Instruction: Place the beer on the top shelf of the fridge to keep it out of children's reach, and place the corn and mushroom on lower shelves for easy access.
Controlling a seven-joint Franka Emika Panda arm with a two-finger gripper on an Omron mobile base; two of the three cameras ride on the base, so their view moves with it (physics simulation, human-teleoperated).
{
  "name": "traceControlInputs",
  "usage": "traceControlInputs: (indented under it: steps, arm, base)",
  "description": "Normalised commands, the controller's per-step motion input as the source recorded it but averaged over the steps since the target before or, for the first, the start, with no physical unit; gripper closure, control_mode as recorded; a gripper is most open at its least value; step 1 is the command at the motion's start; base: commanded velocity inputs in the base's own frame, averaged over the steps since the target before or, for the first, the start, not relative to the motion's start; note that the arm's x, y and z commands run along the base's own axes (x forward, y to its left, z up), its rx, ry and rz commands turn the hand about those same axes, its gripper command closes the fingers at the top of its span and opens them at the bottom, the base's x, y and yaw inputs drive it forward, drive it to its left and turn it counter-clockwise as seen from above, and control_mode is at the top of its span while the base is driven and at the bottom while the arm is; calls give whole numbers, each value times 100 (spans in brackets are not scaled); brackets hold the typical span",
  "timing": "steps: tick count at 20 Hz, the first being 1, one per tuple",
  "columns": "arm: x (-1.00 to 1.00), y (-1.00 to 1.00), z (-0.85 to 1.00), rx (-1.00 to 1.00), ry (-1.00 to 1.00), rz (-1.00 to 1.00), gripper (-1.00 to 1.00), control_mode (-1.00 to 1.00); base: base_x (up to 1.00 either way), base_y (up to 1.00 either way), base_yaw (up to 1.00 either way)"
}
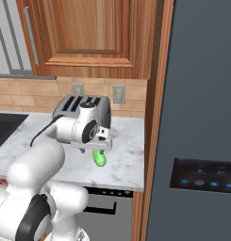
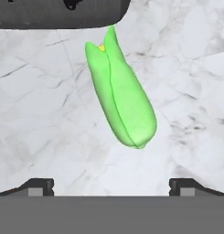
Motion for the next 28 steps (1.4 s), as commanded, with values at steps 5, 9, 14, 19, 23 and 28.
traceControlInputs:
  steps: [5, 9, 14, 19, 23, 28]
  arm:
    - [41, 0, -35, 0, 4, 0, -100, -100]
    - [37, 0, -33, 0, 3, 1, -100, -100]
    - [29, -1, -29, 0, 0, 1, -100, -100]
    - [24, -3, -31, 0, 0, 1, -100, -100]
    - [18, -2, -34, 0, 0, 0, -100, -100]
    - [2, -3, -38, 0, 0, 0, -100, -100]
  base:
    - [0, 0, 0]
    - [0, 0, 0]
    - [0, 0, 0]
    - [0, 0, 0]
    - [0, 0, 0]
    - [0, 0, 0]
